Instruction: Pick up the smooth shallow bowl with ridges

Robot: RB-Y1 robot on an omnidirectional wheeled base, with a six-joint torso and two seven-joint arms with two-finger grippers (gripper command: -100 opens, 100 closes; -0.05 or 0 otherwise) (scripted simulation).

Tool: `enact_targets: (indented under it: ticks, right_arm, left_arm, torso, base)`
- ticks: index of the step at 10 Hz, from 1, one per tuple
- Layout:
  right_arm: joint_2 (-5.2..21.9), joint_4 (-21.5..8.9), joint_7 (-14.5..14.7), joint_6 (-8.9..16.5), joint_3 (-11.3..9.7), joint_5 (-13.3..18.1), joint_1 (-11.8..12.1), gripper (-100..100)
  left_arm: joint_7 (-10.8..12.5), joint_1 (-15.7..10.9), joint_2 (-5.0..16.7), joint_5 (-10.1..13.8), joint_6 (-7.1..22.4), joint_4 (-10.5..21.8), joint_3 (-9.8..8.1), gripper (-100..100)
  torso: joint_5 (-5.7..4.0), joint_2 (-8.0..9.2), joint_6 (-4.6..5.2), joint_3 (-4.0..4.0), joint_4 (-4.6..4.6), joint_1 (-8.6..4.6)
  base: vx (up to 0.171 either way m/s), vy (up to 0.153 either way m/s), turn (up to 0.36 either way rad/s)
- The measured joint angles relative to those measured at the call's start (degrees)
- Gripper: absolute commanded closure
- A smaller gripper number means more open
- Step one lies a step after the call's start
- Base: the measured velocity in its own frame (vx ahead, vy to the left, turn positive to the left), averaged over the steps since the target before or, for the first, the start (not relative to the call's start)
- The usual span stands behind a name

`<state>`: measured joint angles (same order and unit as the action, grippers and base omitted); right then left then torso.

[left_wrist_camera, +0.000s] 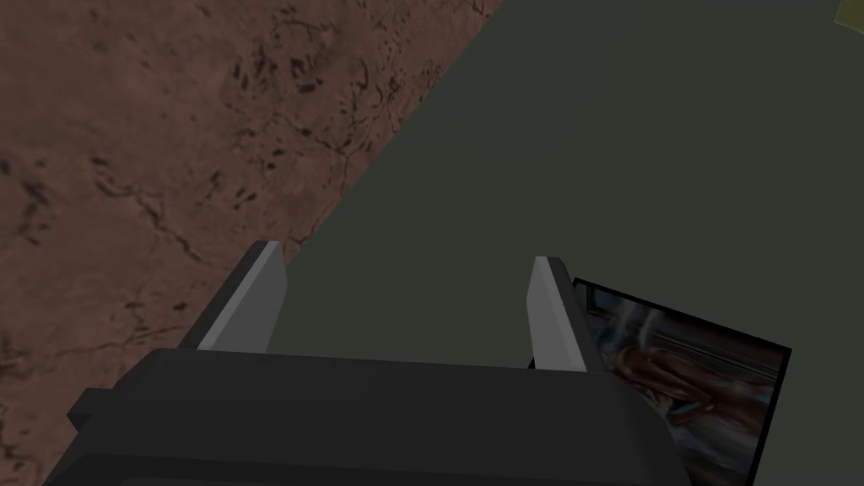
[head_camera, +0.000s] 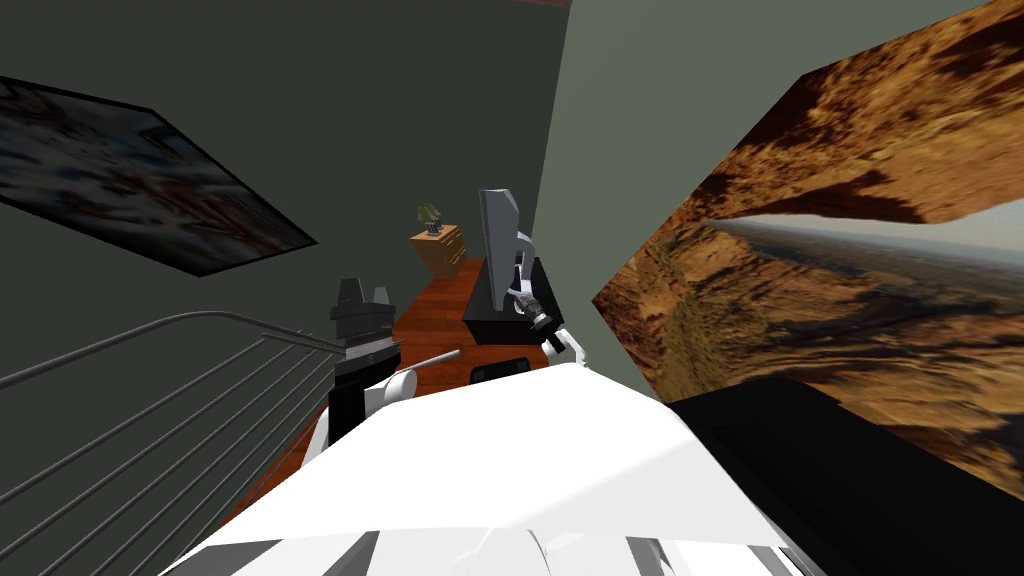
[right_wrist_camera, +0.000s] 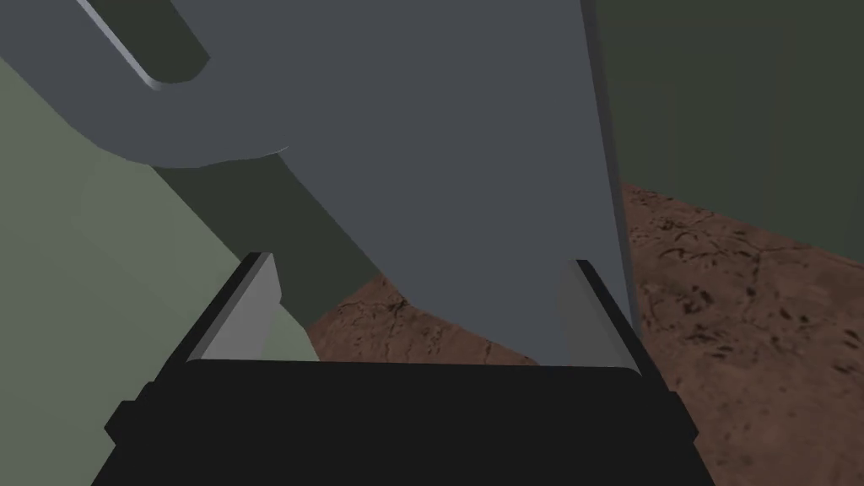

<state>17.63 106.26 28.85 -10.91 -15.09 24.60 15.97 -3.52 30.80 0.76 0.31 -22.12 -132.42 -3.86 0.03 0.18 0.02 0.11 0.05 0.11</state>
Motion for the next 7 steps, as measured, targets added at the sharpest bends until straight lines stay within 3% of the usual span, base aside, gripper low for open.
enact_targets:
  ticks: [7]
  right_arm:
    - [2.51, -11.52, 8.07, 5.77, -4.53, 8.19, -4.83, -100]
  left_arm:
    - [0.0, 0.0, 0.0, 0.0, 0.0, 0.0, 0.0, 0]
  torso:
    - [-0.01, -0.16, -0.01, -0.09, -0.03, -0.06]
  base:
    - [-0.016, 0.028, 0.092]
